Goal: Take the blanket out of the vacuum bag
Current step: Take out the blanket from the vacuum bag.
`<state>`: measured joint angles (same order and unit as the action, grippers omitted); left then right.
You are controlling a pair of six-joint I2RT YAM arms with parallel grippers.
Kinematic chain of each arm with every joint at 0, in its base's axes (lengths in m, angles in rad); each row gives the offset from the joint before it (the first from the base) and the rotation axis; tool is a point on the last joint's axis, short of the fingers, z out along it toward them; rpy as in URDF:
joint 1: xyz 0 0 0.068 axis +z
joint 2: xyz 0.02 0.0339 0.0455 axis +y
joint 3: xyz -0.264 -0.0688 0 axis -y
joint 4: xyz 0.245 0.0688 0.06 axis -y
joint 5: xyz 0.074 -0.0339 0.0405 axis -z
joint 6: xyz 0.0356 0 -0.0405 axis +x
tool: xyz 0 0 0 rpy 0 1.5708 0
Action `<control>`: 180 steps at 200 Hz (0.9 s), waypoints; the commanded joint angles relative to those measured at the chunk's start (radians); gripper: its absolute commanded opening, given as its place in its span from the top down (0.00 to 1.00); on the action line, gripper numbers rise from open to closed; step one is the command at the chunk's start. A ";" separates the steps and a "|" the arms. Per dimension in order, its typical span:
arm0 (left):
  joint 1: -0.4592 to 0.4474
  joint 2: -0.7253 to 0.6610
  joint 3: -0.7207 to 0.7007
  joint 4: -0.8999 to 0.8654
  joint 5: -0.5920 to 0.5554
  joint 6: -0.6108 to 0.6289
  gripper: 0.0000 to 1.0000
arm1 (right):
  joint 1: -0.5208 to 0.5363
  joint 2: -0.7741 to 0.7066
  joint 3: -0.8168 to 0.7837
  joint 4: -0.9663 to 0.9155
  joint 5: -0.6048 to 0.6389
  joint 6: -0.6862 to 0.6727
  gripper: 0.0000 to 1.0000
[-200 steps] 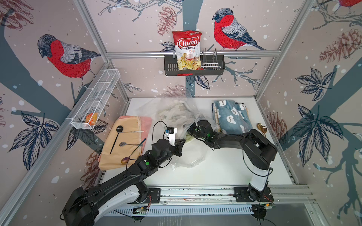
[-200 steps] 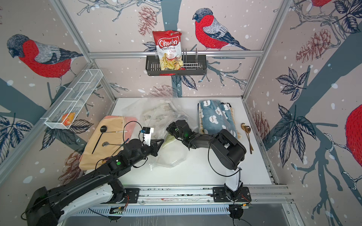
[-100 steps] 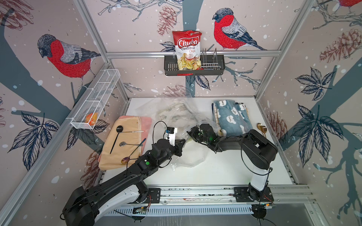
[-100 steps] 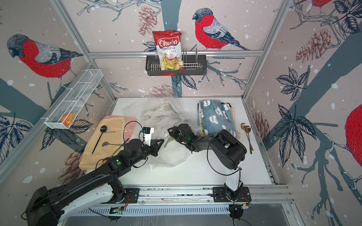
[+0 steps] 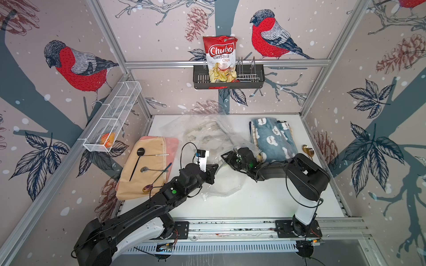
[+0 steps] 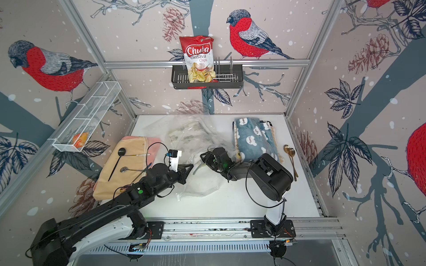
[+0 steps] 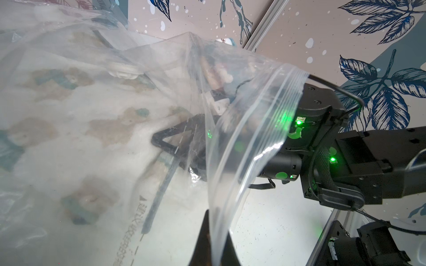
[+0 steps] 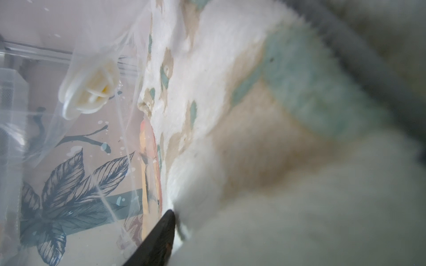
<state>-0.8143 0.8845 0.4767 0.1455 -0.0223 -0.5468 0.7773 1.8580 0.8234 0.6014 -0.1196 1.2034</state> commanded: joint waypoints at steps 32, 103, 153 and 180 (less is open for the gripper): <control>0.001 0.002 -0.001 0.029 0.003 0.003 1.00 | -0.008 0.067 0.103 -0.049 0.006 -0.028 0.42; 0.003 0.004 0.001 0.030 0.002 0.005 1.00 | -0.006 0.065 0.215 -0.064 -0.013 -0.055 0.99; 0.005 -0.009 0.001 0.024 -0.004 0.005 1.00 | -0.009 0.050 0.165 0.014 -0.012 -0.010 0.97; 0.004 -0.005 0.004 0.023 0.001 0.005 1.00 | -0.009 0.054 0.129 0.023 -0.023 0.002 0.74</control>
<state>-0.8097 0.8791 0.4763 0.1459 -0.0257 -0.5468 0.7700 1.9156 0.9756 0.5617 -0.1303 1.1854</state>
